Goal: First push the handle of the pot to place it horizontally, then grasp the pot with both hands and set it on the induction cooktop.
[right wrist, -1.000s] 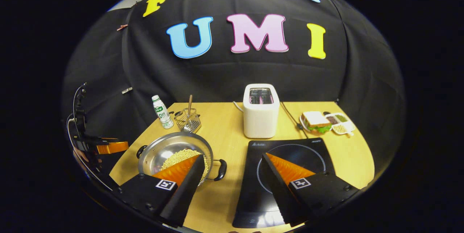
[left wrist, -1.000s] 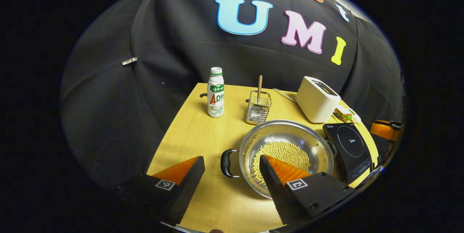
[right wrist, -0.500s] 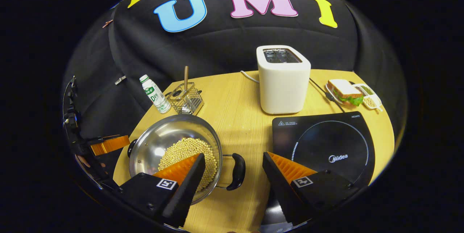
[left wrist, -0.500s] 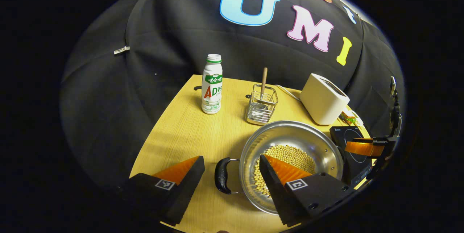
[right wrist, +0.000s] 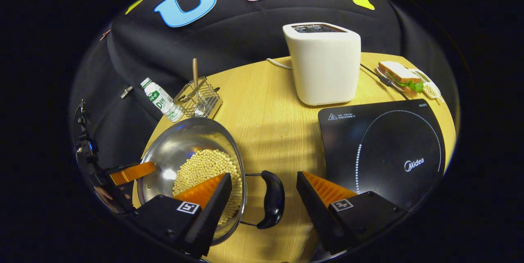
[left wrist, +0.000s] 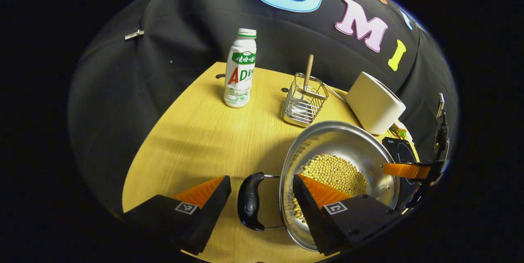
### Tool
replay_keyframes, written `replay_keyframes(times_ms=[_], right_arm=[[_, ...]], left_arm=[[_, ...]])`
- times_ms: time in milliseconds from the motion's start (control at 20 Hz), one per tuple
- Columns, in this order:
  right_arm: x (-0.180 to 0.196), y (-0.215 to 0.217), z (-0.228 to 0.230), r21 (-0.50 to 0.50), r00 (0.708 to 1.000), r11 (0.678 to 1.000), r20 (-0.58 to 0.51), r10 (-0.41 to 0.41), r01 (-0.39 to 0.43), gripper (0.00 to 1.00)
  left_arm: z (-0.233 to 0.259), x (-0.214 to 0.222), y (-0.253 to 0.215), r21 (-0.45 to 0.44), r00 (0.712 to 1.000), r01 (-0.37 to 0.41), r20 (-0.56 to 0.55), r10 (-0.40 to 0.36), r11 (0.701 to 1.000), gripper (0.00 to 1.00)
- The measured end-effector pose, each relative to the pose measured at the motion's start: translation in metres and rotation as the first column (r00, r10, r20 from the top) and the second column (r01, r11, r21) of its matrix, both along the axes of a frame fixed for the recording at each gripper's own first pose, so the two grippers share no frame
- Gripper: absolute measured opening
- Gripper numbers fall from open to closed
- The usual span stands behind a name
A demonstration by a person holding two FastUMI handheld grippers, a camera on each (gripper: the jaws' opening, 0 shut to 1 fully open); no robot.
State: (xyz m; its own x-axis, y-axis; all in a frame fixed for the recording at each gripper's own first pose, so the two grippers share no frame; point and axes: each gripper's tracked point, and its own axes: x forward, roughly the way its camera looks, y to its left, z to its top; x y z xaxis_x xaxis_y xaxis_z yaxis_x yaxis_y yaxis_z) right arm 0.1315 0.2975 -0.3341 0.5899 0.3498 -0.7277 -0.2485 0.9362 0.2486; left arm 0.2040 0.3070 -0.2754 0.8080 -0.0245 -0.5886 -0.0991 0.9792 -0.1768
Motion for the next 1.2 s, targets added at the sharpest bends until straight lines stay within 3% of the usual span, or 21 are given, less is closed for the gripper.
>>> replay_keyframes(times_ms=[350, 400, 450, 650, 750, 850, 1000, 1200], right_arm=[[-0.009, 0.01, -0.018, -0.013, 0.999, 0.999, 0.009, -0.046, 0.046, 0.97], [-0.011, 0.013, -0.022, -0.015, 0.999, 0.999, -0.004, -0.042, 0.042, 0.97], [-0.013, 0.016, -0.026, -0.018, 0.999, 0.999, -0.015, -0.037, 0.036, 0.9], [-0.009, 0.011, -0.028, -0.052, 0.999, 0.998, 0.009, -0.037, 0.037, 0.89], [-0.007, 0.005, -0.03, -0.073, 0.999, 0.996, 0.013, -0.043, 0.044, 0.74], [-0.008, 0.007, -0.031, -0.066, 0.999, 0.997, 0.002, -0.04, 0.04, 0.68], [-0.007, 0.005, -0.032, -0.08, 0.999, 0.995, 0.008, -0.05, 0.051, 0.65], [-0.004, 0.006, -0.033, -0.066, 0.998, 0.996, -0.011, -0.065, 0.064, 0.63]], left_arm=[[-0.02, 0.005, -0.006, -0.026, 1.0, -0.009, -0.024, 0.008, 1.0, 0.92], [-0.022, 0.005, -0.006, -0.035, 1.0, -0.014, -0.029, 0.013, 0.999, 0.87], [-0.023, 0.004, -0.005, -0.041, 0.999, -0.018, -0.031, 0.017, 0.999, 0.85], [-0.024, 0.004, -0.004, -0.062, 0.999, -0.03, -0.02, 0.028, 0.998, 0.77], [-0.026, 0.005, -0.007, -0.069, 0.999, -0.024, -0.022, 0.023, 0.997, 0.71], [-0.027, 0.005, -0.006, -0.058, 0.999, -0.031, -0.028, 0.03, 0.998, 0.66], [-0.027, 0.005, -0.007, -0.077, 0.999, -0.044, -0.024, 0.042, 0.996, 0.67], [-0.029, 0.004, -0.008, -0.1, 0.998, -0.052, -0.039, 0.048, 0.994, 0.61]])
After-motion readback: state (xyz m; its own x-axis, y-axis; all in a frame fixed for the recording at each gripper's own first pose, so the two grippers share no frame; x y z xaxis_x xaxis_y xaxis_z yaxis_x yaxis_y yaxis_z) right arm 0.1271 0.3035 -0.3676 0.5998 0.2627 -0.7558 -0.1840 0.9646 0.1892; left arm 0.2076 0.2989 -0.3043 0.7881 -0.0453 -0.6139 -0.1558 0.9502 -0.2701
